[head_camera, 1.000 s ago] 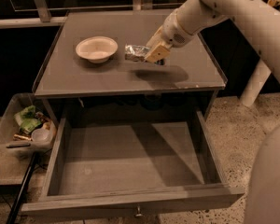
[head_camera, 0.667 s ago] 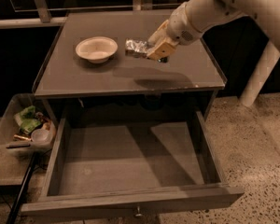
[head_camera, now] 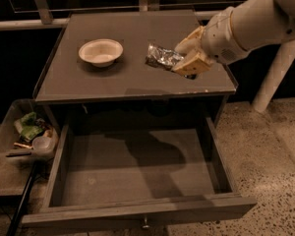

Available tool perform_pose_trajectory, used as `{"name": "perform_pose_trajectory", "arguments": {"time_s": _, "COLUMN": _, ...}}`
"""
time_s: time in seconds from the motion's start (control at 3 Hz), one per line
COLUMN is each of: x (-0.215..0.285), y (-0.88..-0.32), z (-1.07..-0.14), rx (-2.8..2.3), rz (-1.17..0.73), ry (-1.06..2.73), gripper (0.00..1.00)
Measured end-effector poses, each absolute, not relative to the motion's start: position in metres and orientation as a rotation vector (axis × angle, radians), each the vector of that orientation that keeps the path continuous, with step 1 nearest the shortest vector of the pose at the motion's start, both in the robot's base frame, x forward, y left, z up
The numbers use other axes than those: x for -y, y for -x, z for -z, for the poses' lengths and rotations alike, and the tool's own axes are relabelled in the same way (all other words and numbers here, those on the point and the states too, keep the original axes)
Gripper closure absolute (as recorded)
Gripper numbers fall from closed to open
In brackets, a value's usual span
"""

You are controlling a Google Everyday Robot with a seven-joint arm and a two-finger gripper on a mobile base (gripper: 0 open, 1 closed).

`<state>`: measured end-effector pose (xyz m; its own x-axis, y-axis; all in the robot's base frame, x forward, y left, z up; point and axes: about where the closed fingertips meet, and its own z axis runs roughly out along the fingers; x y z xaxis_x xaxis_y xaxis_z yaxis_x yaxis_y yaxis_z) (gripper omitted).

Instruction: Place redbull can into top drawer

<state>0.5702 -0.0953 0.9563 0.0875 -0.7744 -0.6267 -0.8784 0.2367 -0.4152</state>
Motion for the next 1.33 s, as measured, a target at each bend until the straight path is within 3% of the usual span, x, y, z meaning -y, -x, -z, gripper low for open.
{"name": "perform_pose_trajectory", "arguments": {"time_s": 0.67, "x": 0.111, "y": -0.494, "z": -0.911, "rx": -1.791, "rz": -0.156, "ry": 1.471, "gripper": 1.0}}
{"name": "perform_pose_trajectory", "arguments": {"time_s": 1.33, "x": 0.105, "y": -0.473, "z": -0.864, "rx": -1.865, "rz": -0.194, "ry": 1.465, "gripper": 1.0}}
